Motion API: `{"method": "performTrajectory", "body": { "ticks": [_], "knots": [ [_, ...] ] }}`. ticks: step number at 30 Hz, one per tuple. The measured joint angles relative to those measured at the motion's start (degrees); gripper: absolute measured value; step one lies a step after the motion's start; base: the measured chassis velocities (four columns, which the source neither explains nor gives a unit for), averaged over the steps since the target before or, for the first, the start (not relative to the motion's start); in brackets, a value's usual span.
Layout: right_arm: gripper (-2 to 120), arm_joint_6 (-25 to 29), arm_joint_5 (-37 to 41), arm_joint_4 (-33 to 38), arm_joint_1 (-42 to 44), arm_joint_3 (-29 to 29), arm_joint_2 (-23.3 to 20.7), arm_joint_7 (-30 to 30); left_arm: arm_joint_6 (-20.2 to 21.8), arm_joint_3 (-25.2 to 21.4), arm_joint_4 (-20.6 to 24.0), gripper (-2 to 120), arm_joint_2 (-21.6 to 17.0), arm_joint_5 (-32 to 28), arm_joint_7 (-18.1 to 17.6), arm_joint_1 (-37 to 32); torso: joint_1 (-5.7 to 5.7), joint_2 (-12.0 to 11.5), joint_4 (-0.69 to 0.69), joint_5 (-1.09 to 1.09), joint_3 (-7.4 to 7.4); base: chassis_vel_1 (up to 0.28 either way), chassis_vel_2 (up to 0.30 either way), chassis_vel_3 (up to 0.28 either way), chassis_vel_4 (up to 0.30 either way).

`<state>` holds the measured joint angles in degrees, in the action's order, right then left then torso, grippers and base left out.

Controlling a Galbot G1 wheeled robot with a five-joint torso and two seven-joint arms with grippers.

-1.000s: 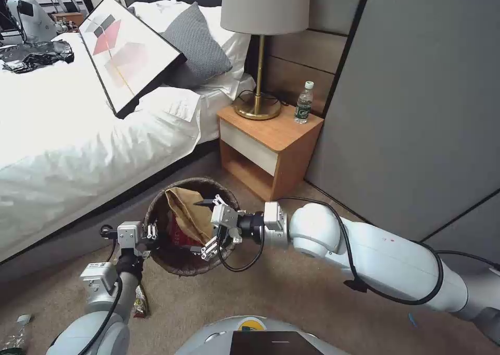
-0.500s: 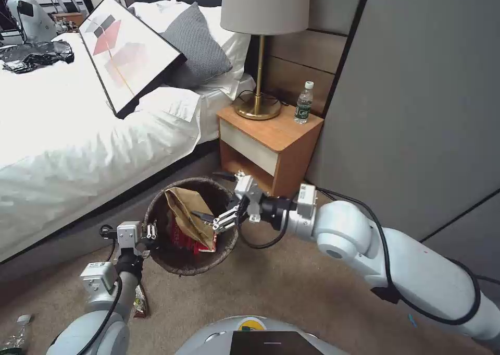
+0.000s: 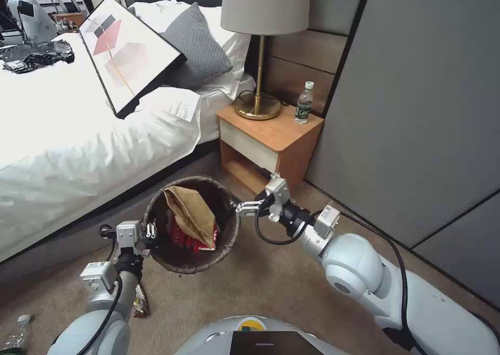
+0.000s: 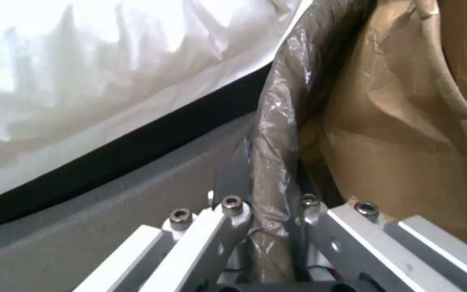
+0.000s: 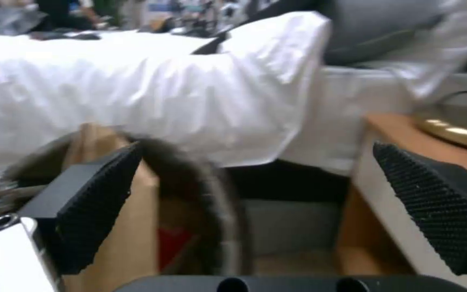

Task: Pick up the trash bin, then pick up the garbage from the floor and place it into the trash bin.

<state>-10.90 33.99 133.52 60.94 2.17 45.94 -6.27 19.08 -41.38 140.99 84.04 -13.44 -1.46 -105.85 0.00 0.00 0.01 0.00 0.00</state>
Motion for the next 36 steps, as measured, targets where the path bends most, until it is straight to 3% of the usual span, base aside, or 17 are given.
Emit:
{"method": "performTrajectory", "body": {
  "ticks": [7, 11, 16, 30, 36],
  "knots": [
    [100, 3.14, -8.17, -0.04, 14.56, -10.98, 6.76, 1.53, -0.1, -0.48, 0.2, 0, -0.26, -0.58, 0.01, -0.07, 0.0, 0.0, -0.02, 0.0, 0.0, 0.0, 0.0, 0.0, 0.0],
    [100, 7.08, -17.01, -0.74, 24.4, -17.55, 14.7, 3.56, -0.16, -0.41, 0.28, 0, -0.07, -0.65, 0.05, -0.02, 0.0, 0.0, -0.01, -0.01, 0.0, 0.0, 0.0, 0.0, 0.0],
    [100, 11.28, -24.45, -1.87, 31.18, -21.22, 20.94, 5.04, -0.17, -0.19, 0.28, 0, -0.08, -0.64, 0.09, 0.06, 0.0, 0.0, -0.01, -0.01, 0.0, 0.0, 0.0, 0.0, 0.0],
    [100, 17.6, -32.31, -3.87, 38.02, -29.42, 34.26, 7.82, -0.32, -0.37, 0.63, 0, -0.05, -0.87, 0.47, -0.19, 0.0, 0.0, -0.01, -0.01, 0.0, 0.0, 0.0, 0.0, 0.0],
    [100, 18.77, -32.65, -4.33, 39.2, -31.76, 36.09, 7.57, -0.32, -0.31, 0.7, 0, 0.02, -0.86, 0.49, -0.3, 0.0, 0.0, -0.01, -0.01, 0.0, 0.0, 0.0, 0.0, 0.0]
  ]
}}
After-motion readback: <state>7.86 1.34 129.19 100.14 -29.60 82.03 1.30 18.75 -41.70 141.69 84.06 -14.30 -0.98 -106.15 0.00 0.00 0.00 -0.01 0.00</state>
